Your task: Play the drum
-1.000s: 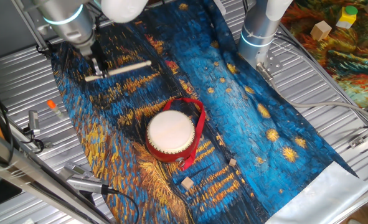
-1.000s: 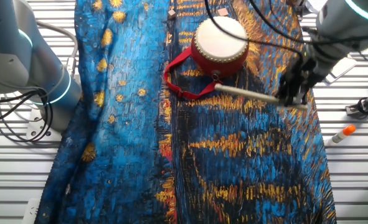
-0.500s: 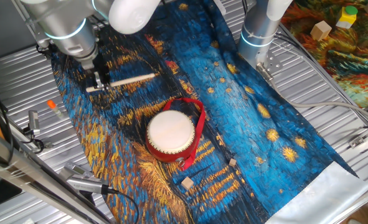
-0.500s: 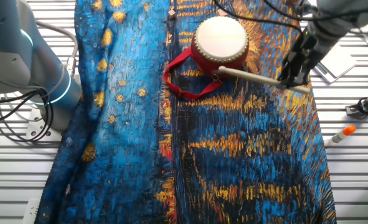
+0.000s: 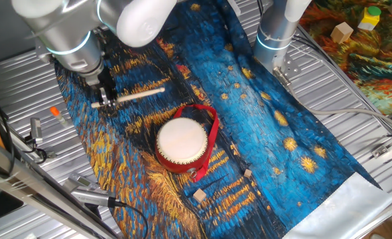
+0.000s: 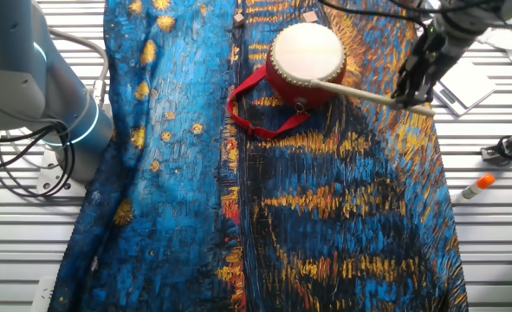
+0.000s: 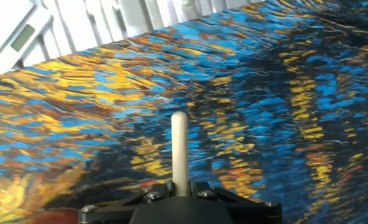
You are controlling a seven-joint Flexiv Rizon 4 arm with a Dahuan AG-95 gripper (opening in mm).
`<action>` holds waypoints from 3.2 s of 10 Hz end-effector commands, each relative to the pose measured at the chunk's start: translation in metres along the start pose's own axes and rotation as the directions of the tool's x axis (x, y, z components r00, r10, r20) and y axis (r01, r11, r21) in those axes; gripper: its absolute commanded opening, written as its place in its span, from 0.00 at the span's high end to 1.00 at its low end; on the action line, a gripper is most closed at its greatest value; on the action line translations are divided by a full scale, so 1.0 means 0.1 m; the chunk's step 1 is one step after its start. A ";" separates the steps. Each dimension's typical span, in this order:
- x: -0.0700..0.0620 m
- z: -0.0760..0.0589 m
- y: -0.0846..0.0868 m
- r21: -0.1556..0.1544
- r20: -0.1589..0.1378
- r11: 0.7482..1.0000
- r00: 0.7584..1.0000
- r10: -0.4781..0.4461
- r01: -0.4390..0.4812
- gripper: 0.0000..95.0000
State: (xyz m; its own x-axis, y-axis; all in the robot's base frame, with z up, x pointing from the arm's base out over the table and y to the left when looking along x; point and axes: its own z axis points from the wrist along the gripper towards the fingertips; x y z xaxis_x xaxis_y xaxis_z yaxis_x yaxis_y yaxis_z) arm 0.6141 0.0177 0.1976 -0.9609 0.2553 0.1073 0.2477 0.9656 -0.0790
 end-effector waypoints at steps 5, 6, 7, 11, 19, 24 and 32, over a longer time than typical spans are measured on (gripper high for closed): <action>-0.01 -0.01 0.23 0.001 -0.003 1.000 1.000 0.004 -0.004 1.00; -0.01 -0.02 0.27 0.001 -0.003 1.000 1.000 0.004 -0.004 1.00; 0.00 -0.02 0.31 0.000 -0.004 1.000 1.000 0.004 -0.004 1.00; 0.03 -0.04 0.41 -0.004 -0.005 1.000 1.000 0.003 -0.003 1.00; 0.16 -0.07 0.60 -0.005 -0.004 1.000 1.000 -0.004 0.004 1.00; 0.19 -0.07 0.61 -0.005 -0.005 1.000 1.000 -0.005 0.005 1.00; 0.19 -0.06 0.59 0.001 -0.006 0.999 0.999 -0.050 0.050 1.00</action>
State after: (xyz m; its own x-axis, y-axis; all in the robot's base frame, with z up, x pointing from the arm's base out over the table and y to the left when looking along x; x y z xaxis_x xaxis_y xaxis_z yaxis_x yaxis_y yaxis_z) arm 0.6117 0.0797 0.2014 -0.9710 0.2080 0.1178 0.2003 0.9769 -0.0745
